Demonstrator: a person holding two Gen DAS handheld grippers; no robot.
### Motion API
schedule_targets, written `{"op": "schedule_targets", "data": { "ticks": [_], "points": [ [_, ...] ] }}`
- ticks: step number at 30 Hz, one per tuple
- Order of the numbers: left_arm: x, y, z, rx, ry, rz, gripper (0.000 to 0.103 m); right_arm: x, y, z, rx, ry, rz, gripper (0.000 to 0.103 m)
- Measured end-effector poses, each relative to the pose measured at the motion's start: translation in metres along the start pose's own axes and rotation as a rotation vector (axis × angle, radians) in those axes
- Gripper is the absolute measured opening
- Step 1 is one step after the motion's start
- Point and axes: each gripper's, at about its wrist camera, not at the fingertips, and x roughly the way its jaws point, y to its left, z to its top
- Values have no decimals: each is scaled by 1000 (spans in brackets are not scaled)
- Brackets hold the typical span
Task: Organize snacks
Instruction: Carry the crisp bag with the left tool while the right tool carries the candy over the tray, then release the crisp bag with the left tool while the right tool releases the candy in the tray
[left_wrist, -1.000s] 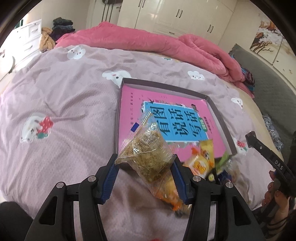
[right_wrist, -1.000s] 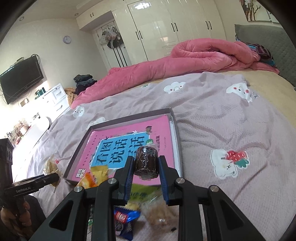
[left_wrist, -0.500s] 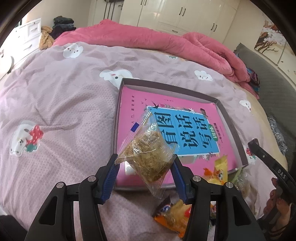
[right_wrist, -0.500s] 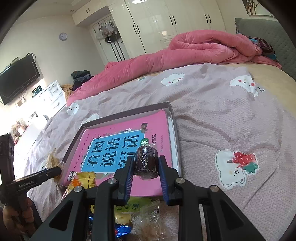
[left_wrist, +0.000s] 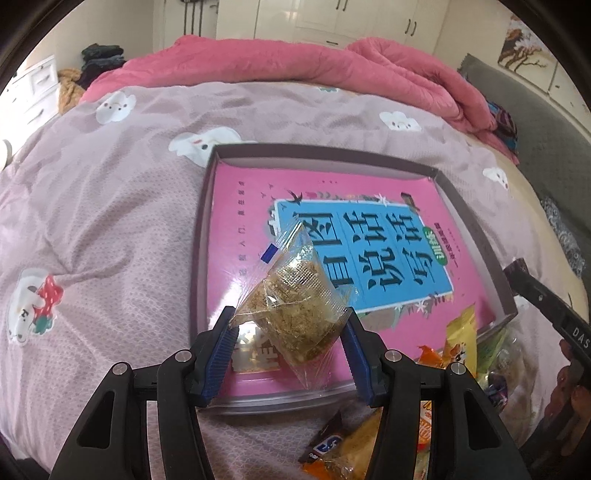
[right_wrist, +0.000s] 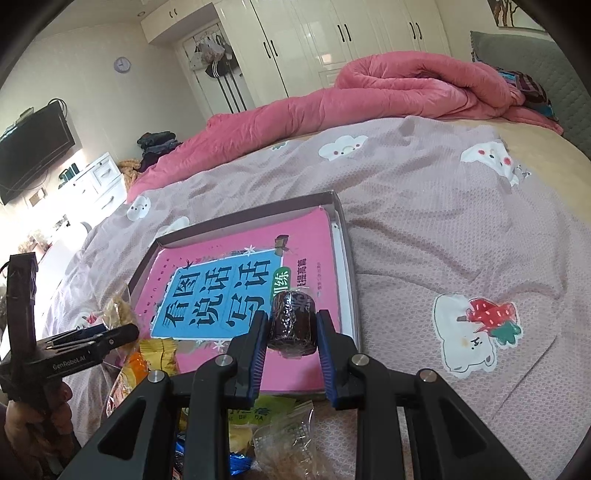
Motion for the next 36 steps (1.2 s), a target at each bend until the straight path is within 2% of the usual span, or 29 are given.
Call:
{"op": "schedule_targets", "data": {
  "ticks": [12,25,36],
  "points": [
    [5,5,-4,-12,36,1,58,17,2,-8,-20,71,-33,27],
    [4,-1,-8,29,54,11,58,19,-2,-11,-14,81,-63,28],
    [1,1,-9,5,68,-20,59,11,-9,-11,14,64,-59,28]
  ]
}}
